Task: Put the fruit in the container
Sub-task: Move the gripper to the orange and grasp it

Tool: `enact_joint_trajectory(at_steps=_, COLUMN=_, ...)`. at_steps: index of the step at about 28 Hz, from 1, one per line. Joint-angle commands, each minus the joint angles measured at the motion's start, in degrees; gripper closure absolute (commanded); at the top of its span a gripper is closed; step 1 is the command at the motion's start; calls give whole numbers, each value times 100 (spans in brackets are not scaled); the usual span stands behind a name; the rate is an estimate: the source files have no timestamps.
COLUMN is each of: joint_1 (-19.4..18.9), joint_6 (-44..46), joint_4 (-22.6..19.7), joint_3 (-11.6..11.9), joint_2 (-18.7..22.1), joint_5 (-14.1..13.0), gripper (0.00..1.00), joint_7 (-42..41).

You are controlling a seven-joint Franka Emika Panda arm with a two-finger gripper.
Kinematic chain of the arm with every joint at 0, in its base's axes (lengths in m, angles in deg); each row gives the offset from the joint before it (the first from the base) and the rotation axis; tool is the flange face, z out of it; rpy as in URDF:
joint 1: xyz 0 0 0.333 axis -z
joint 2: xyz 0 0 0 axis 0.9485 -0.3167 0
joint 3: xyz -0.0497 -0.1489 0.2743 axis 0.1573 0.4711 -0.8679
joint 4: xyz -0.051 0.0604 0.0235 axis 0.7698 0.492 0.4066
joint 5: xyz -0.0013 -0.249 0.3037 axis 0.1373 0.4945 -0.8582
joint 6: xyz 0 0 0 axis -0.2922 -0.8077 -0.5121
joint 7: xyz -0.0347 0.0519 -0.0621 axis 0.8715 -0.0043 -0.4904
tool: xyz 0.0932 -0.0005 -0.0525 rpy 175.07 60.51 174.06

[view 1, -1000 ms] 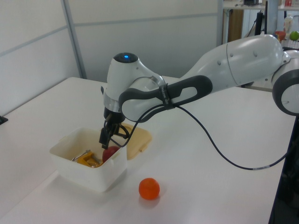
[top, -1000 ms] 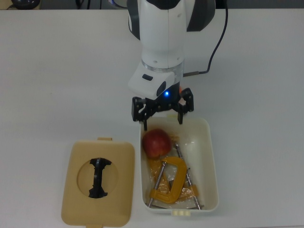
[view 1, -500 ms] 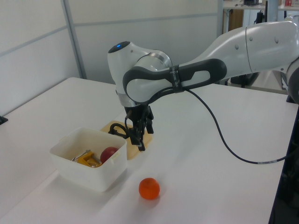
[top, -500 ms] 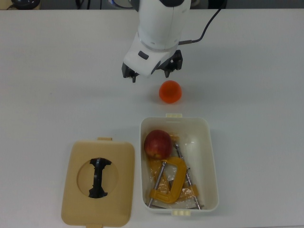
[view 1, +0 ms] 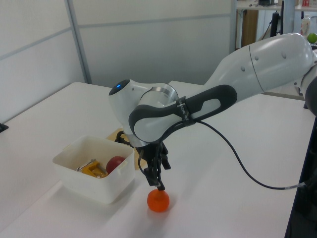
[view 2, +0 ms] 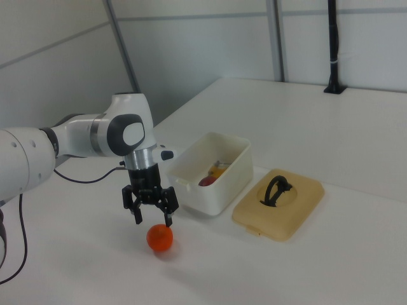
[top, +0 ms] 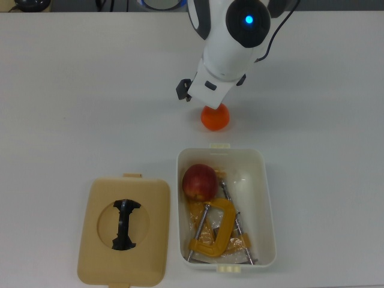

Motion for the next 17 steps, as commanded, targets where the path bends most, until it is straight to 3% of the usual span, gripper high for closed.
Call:
enact_joint_trajectory(at_steps=1, joint_1=-92, joint_6=-166, joint_4=-111, joint_3=4, joint_2=-42, joint_5=95, gripper=0, joint_7=41)
enact_joint_trajectory(at_steps=12, joint_1=-224, joint_6=-659, joint_4=-164, joint_3=-13, joint_2=-411, joint_5=112, gripper=0, joint_7=76)
enact_joint_trajectory(at_steps=17, joint_1=-285, joint_6=-694, joint_4=-217, joint_3=-22, joint_2=-490, joint_5=296, gripper=0, joint_7=76)
